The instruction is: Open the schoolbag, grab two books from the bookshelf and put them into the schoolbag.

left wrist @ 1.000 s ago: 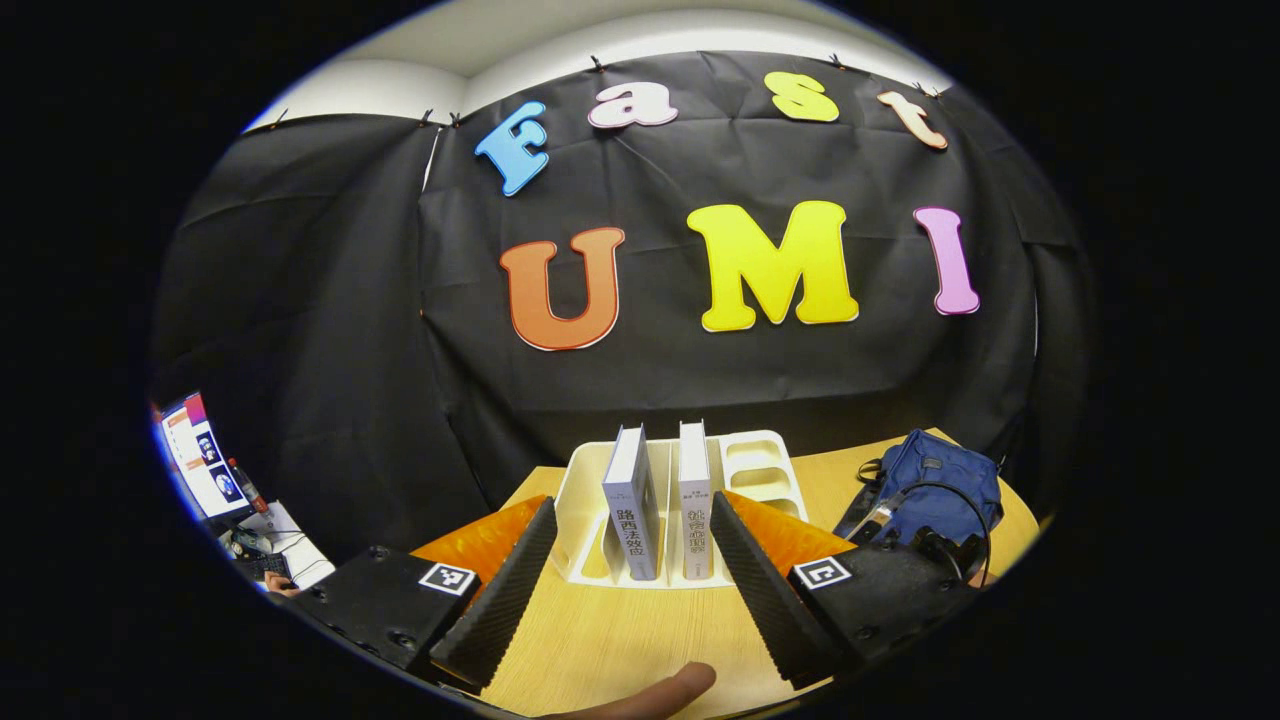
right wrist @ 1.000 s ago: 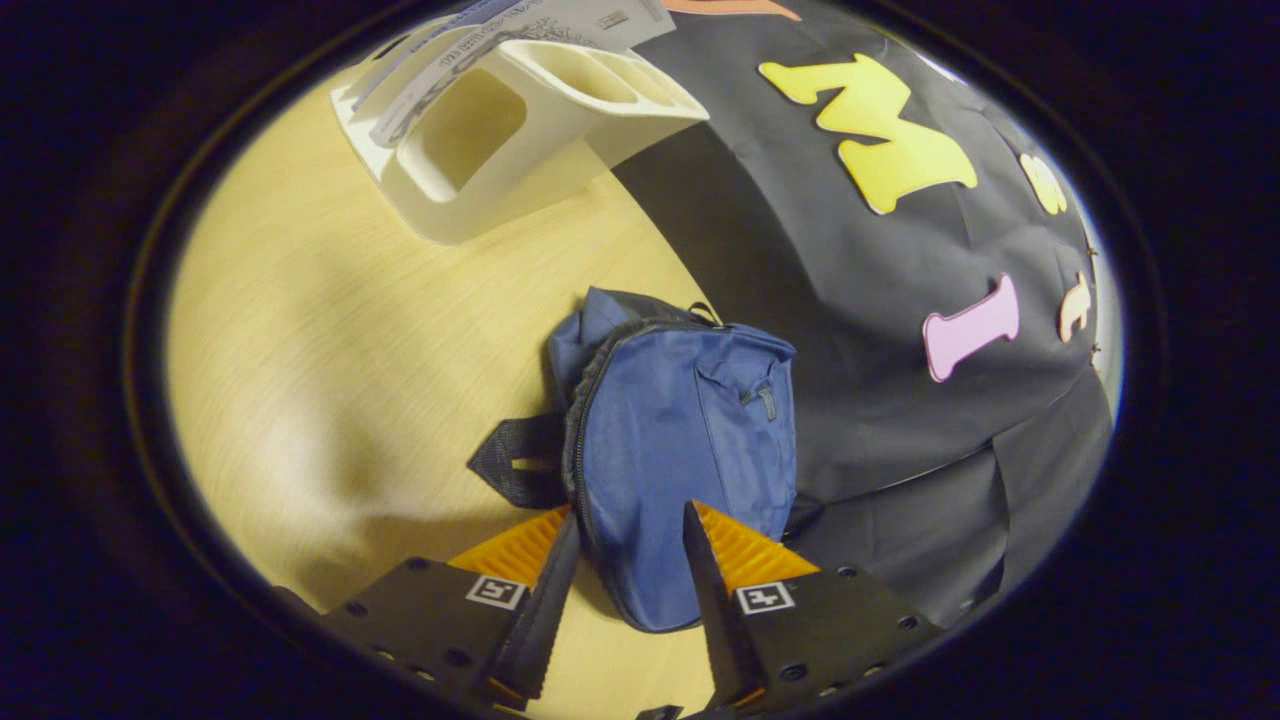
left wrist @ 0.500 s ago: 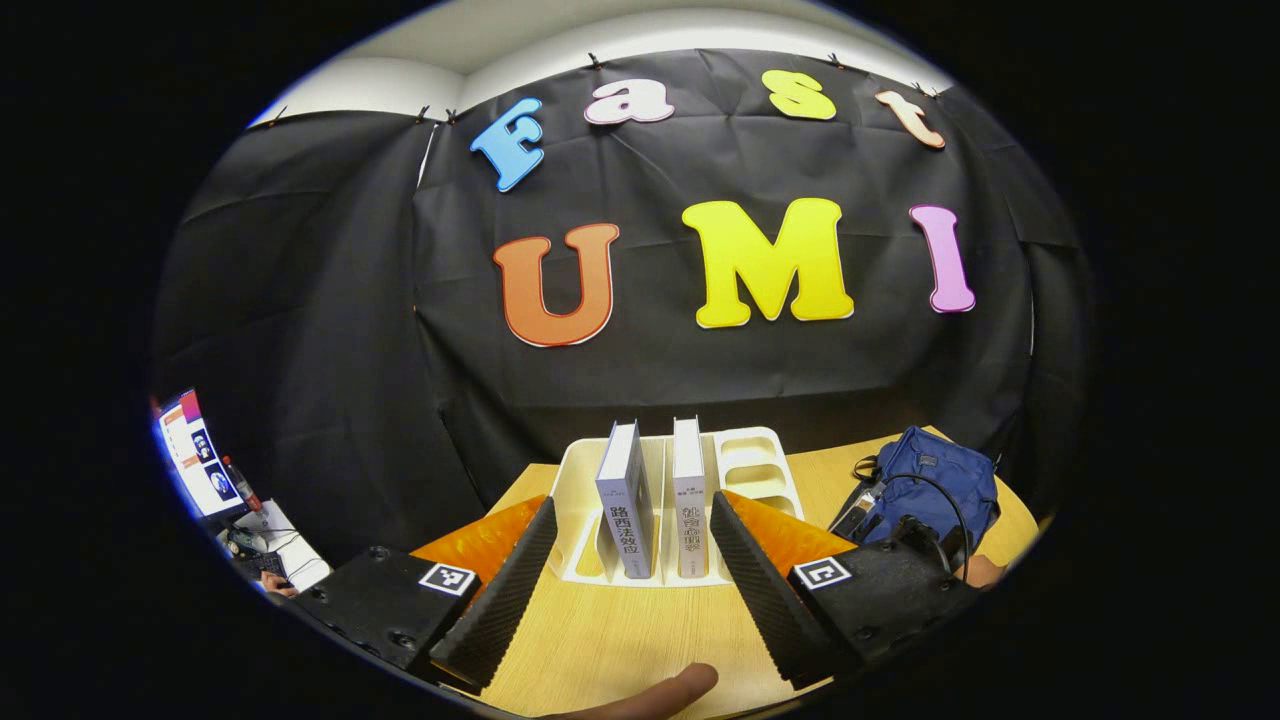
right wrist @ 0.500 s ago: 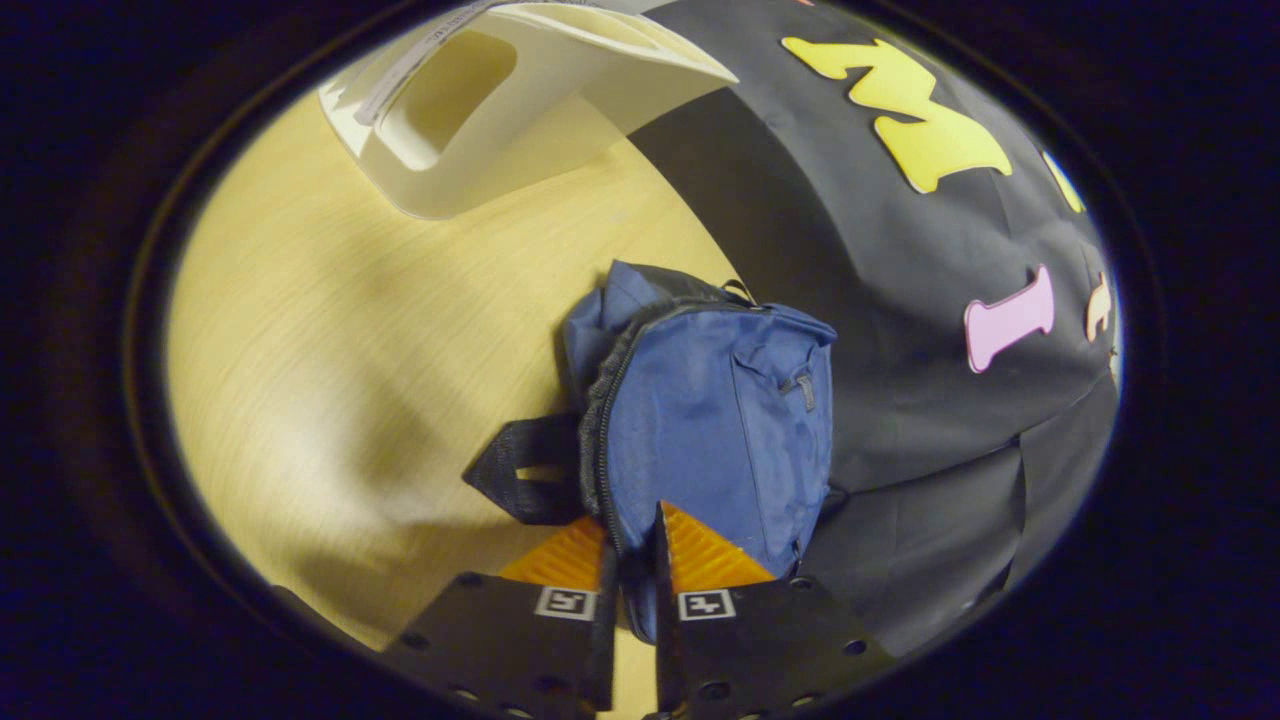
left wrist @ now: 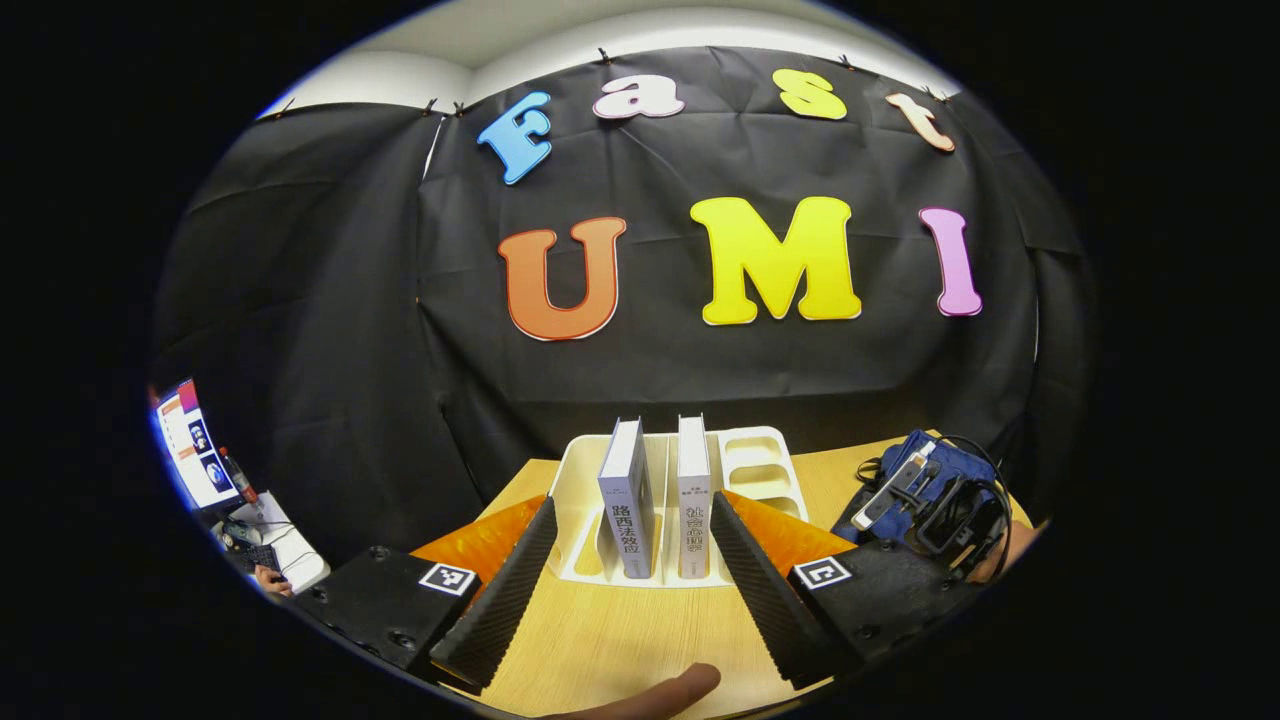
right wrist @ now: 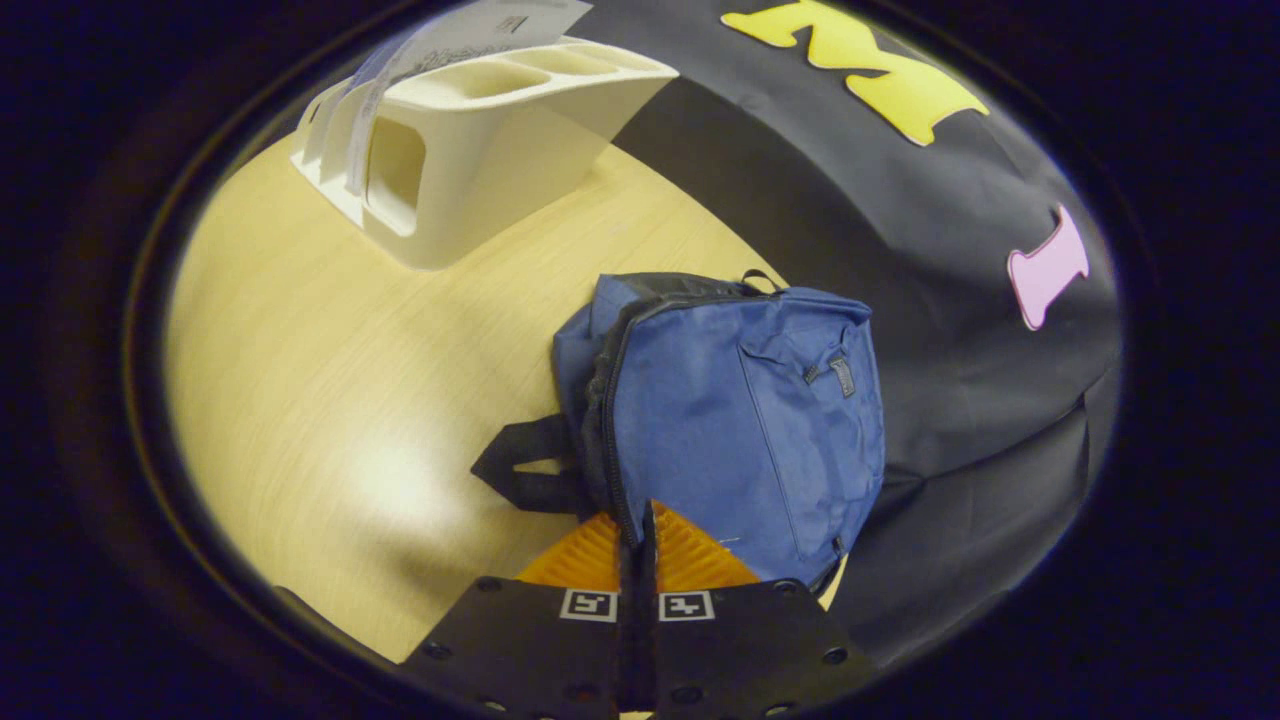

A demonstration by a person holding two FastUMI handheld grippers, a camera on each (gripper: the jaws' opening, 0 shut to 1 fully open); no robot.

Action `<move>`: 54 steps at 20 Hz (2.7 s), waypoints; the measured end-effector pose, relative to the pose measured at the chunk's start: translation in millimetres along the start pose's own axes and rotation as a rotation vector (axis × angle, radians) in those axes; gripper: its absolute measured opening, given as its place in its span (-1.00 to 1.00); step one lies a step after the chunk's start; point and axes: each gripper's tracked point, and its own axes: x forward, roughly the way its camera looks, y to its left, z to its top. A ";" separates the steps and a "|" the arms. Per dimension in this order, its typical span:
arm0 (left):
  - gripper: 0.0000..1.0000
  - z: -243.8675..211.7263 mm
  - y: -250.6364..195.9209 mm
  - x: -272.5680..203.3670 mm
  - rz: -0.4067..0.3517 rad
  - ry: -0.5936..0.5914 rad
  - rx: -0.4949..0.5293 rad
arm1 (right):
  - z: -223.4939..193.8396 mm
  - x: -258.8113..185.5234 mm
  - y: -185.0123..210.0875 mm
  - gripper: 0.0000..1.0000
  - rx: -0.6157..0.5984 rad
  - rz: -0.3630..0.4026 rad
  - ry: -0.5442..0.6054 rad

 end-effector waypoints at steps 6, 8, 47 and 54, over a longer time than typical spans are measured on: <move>0.98 1.9 -7.4 24.6 -0.056 0.042 -0.046 | 24.6 -31.8 -49.8 -0.99 0.073 0.042 -0.055; 0.99 3.0 -6.5 39.1 -0.056 0.061 -0.041 | 33.0 -41.7 -64.5 -0.99 0.121 0.054 -0.083; -0.02 -87.6 -83.7 241.9 -0.179 1.028 0.174 | 51.2 -73.0 -184.8 -0.99 0.334 0.325 -0.168; -0.13 -66.9 -81.7 213.8 -0.149 1.053 0.202 | 48.9 -69.4 -178.4 -0.99 0.339 0.325 -0.168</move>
